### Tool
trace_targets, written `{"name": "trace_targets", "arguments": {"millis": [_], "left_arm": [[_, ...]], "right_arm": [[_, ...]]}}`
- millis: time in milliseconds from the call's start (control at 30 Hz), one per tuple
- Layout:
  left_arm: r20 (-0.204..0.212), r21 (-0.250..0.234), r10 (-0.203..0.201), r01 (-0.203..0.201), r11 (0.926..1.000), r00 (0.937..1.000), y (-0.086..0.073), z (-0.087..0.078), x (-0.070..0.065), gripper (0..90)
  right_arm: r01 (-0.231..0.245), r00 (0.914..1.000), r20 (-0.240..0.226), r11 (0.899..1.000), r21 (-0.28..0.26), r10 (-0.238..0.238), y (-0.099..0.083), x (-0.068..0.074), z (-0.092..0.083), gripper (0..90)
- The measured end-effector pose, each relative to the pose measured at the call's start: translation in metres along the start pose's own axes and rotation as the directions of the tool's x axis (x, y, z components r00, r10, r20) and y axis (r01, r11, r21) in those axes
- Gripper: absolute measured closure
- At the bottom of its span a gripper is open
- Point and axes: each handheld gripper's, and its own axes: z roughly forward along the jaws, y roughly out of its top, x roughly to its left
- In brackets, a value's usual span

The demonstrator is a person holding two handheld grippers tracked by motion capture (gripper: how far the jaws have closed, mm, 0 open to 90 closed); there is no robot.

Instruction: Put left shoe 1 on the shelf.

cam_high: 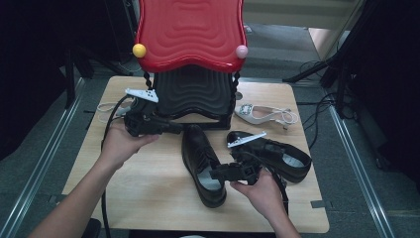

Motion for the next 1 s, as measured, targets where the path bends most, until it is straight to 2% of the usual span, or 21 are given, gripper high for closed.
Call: {"name": "trace_targets", "arguments": {"millis": [133,200,233,333,467,500,567,700,800,833,867,900,1000], "left_arm": [[-0.009,0.001,0.021,-0.021,0.9998,0.9997,0.022,-0.007,0.001,88.0],[0.006,-0.006,0.027,-0.027,0.9996,0.9996,0.037,-0.012,0.003,88.0],[0.006,-0.006,0.027,-0.027,0.9996,0.9996,0.037,-0.012,0.003,88.0],[-0.008,-0.005,0.052,-0.052,0.9986,0.9986,0.052,-0.016,0.005,87.9],[0.005,-0.006,0.071,-0.071,0.9974,0.9974,0.069,-0.017,0.007,87.9],[-0.003,-0.006,0.079,-0.079,0.9969,0.9969,0.073,-0.018,0.007,87.8],[0.005,-0.009,0.079,-0.079,0.9968,0.9968,0.081,-0.02,0.009,87.9],[0.019,-0.03,0.086,-0.086,0.9959,0.9961,0.097,-0.025,0.013,88.0],[-0.021,-0.038,0.101,-0.101,0.9941,0.9947,0.113,-0.029,0.014,88.4],[-0.021,-0.038,0.101,-0.101,0.9941,0.9947,0.113,-0.029,0.014,88.3],[-0.025,-0.047,0.115,-0.116,0.9921,0.993,0.122,-0.031,0.016,88.3],[-0.025,-0.047,0.115,-0.116,0.9921,0.993,0.122,-0.031,0.016,88.3],[-0.056,-0.044,0.133,-0.135,0.9898,0.9896,0.135,-0.032,0.017,88.3]], "right_arm": [[0.01,0.9999,-0.004,1.0,0.014,-0.01,0.003,0.003,0.005,61.9],[0.011,0.9999,-0.002,0.999,0.032,-0.011,0.005,0.005,0.01,61.7],[0.011,0.9999,-0.002,0.999,0.032,-0.011,0.005,0.005,0.01,61.7],[0.021,0.9998,-0.006,0.998,0.054,-0.021,0.008,0.008,0.018,61.4],[0.022,0.9997,-0.008,0.996,0.083,-0.022,0.013,0.011,0.03,61.2],[0.022,0.9997,-0.006,0.995,0.095,-0.022,0.014,0.011,0.034,61.1],[0.015,0.9999,-0.007,0.993,0.114,-0.015,0.016,0.012,0.041,60.9],[0.03,0.9995,-0.001,0.989,0.148,-0.031,0.018,0.014,0.055,60.8],[0.022,0.9998,0.0,0.983,0.18,-0.022,0.019,0.015,0.068,60.6],[0.022,0.9998,0.0,0.983,0.18,-0.022,0.019,0.015,0.068,60.6],[0.043,0.9988,0.013,0.98,0.195,-0.046,0.02,0.015,0.075,60.6],[0.043,0.9988,0.013,0.98,0.195,-0.046,0.02,0.015,0.075,60.6],[0.029,0.9994,0.013,0.977,0.209,-0.032,0.022,0.012,0.081,61.2]]}}
